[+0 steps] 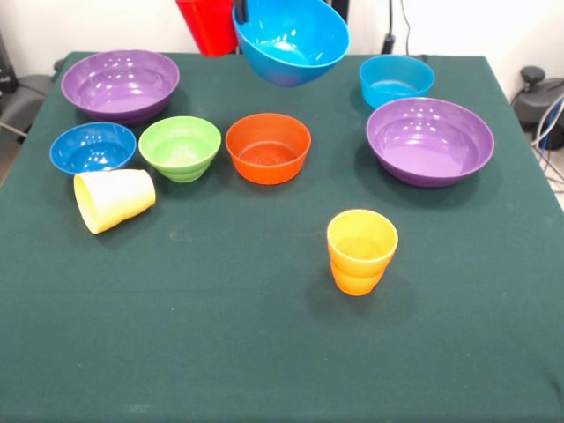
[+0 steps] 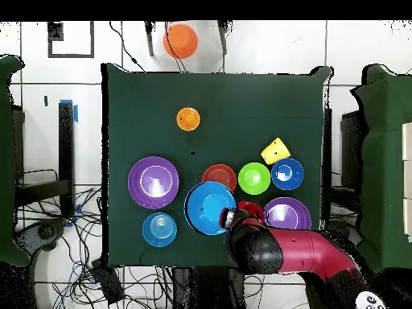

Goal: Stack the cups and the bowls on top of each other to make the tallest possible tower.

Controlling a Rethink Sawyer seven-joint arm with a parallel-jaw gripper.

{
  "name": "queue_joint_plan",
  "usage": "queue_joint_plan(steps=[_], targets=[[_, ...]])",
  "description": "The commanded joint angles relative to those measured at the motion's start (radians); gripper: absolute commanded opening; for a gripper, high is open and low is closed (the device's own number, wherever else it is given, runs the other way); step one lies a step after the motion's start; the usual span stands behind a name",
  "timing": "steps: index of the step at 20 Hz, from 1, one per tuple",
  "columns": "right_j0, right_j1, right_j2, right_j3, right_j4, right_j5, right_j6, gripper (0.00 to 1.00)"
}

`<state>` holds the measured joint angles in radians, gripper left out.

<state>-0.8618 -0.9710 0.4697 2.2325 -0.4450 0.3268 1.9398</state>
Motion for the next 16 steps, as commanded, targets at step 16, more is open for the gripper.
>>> queue_joint_plan(steps=[16], targets=[[0.016, -0.156, 0.217, 0.05, 0.239, 0.137, -0.022, 0.0]])
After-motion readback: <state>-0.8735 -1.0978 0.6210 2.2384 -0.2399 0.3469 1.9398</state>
